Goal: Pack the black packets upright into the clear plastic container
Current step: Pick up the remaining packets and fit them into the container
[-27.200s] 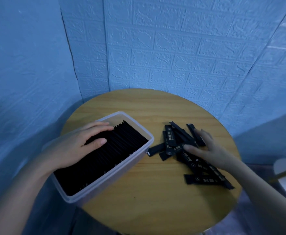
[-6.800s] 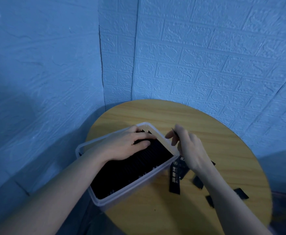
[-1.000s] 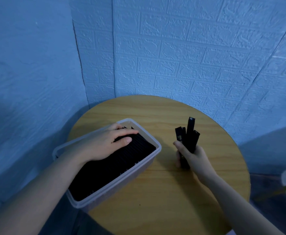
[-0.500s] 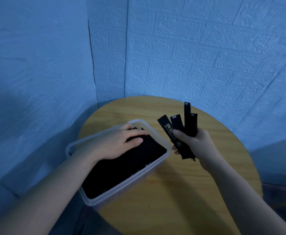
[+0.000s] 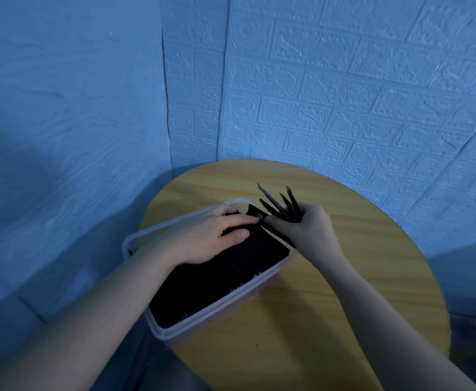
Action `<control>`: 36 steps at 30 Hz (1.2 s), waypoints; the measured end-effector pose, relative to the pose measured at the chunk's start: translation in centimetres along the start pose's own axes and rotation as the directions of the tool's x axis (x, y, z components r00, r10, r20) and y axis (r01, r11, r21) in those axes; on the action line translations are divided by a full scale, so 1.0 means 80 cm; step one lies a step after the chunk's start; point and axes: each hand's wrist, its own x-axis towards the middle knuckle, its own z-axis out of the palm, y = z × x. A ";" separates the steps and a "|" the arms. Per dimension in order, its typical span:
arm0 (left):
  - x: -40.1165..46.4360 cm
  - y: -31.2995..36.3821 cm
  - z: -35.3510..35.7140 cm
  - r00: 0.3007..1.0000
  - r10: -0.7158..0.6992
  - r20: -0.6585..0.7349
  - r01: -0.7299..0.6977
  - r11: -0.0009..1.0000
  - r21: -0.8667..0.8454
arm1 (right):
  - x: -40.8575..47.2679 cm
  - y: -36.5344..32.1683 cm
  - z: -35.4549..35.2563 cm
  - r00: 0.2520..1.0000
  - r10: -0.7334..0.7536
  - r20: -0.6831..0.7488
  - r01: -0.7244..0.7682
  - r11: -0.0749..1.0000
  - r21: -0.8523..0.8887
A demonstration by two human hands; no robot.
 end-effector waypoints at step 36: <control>0.002 -0.003 0.001 1.000 -0.011 0.015 0.011 1.000 -0.009 | -0.009 0.001 -0.015 0.991 -0.017 0.133 -0.013 0.976 0.218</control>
